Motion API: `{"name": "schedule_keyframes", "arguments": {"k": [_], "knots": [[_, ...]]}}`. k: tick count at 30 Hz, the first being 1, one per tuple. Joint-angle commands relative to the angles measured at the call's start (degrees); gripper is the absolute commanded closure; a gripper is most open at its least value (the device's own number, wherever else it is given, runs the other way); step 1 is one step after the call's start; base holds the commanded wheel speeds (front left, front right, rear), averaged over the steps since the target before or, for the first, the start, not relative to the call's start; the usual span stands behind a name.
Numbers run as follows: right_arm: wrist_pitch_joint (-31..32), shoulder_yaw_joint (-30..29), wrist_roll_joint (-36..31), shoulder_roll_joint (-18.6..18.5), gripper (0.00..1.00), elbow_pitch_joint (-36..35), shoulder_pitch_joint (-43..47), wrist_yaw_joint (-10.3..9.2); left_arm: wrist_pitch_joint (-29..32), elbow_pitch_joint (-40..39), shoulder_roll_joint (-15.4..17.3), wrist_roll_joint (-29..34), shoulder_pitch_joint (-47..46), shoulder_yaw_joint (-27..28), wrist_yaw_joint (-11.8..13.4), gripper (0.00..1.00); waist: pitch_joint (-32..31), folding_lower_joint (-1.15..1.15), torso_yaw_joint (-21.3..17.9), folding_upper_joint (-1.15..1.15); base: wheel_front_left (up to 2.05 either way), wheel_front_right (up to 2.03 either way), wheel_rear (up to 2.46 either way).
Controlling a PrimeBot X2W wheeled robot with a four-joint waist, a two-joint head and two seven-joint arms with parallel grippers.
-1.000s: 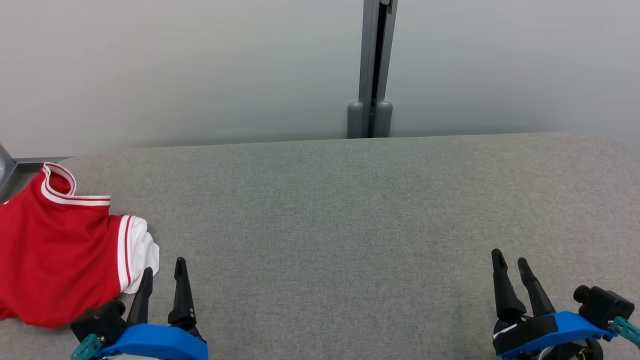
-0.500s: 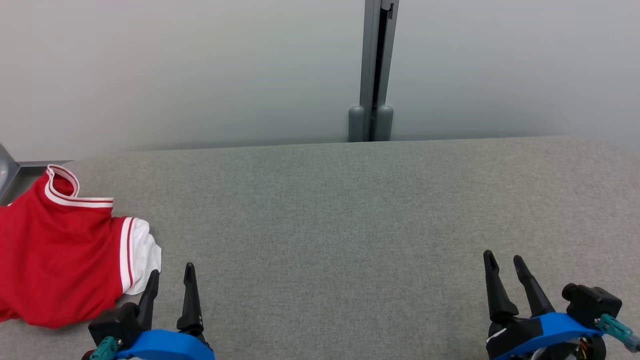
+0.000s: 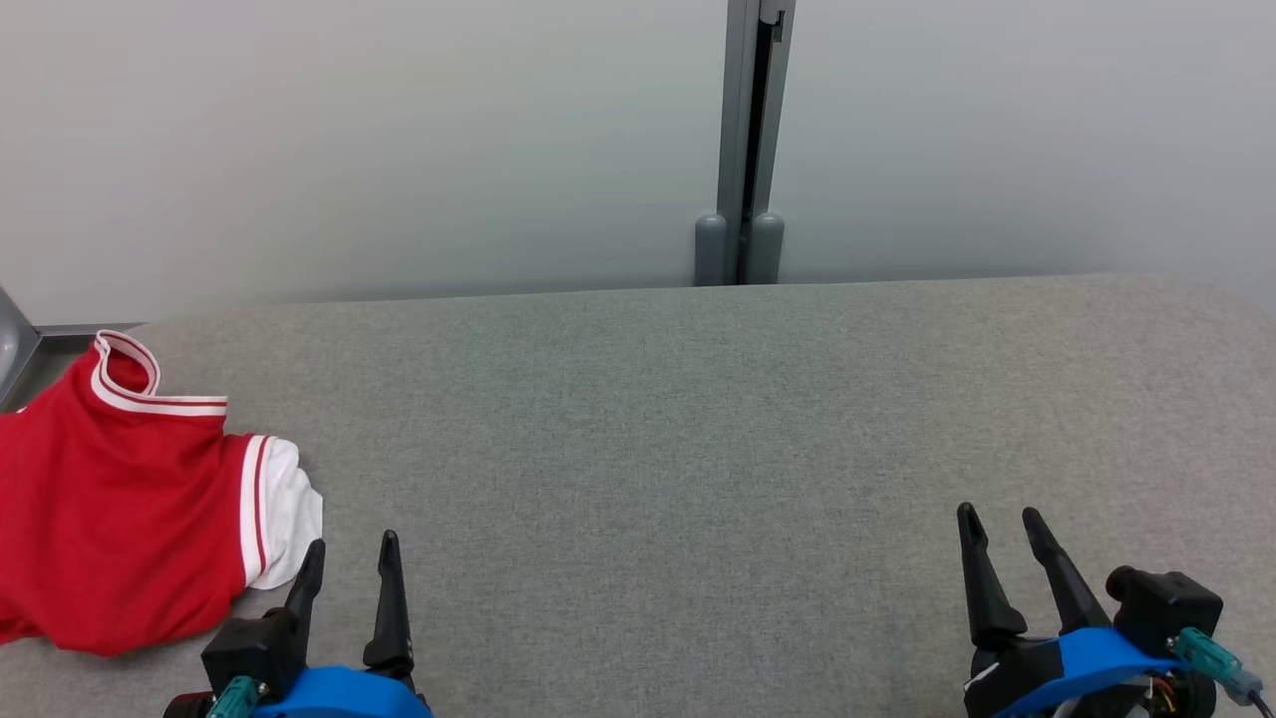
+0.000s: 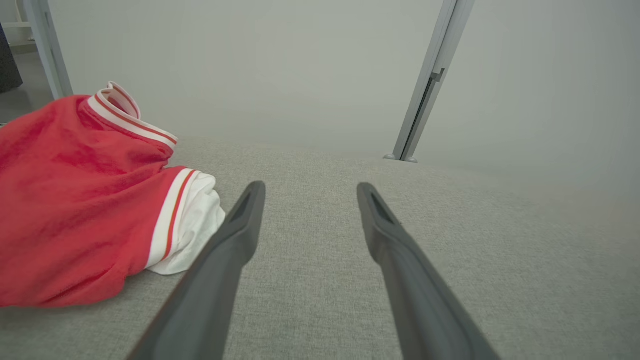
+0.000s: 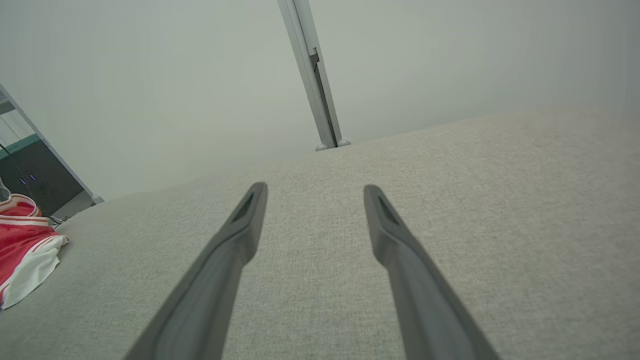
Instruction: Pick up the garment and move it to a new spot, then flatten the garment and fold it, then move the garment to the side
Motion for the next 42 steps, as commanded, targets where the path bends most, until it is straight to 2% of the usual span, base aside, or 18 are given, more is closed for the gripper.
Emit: {"name": "schedule_keyframes", "arguments": {"k": [1,21,34,38,42], "knots": [[-0.6,0.0,-1.7,-0.5,0.00,-0.1,-0.2,0.14,-0.5,0.1,0.3,1.5,-0.4,-0.3,0.4,0.00,0.0,0.00,0.0,0.00,0.00,0.00,0.00],[-2.8,0.5,-8.3,-0.5,0.00,0.4,-0.6,0.16,-1.1,0.4,0.5,5.8,-0.3,-1.6,1.4,0.00,-0.3,0.00,-0.1,0.00,0.00,0.00,0.00],[-3.1,0.1,-7.9,-0.5,0.00,0.6,-0.4,0.16,-0.8,1.1,0.7,4.4,-0.7,-1.8,1.5,0.00,-0.3,0.00,0.0,0.00,0.00,0.00,0.00],[-3.1,-0.1,-8.0,-0.5,0.00,0.3,0.0,0.16,-0.9,1.0,0.8,4.4,-0.8,-2.0,1.6,0.00,-0.2,0.00,1.0,0.00,0.00,0.00,0.00],[-2.9,-0.5,-8.3,-0.5,0.00,0.0,0.4,0.15,-1.1,0.7,1.0,4.6,-1.2,-2.2,2.1,0.00,0.0,0.00,3.7,0.00,0.00,0.00,0.00]]}}
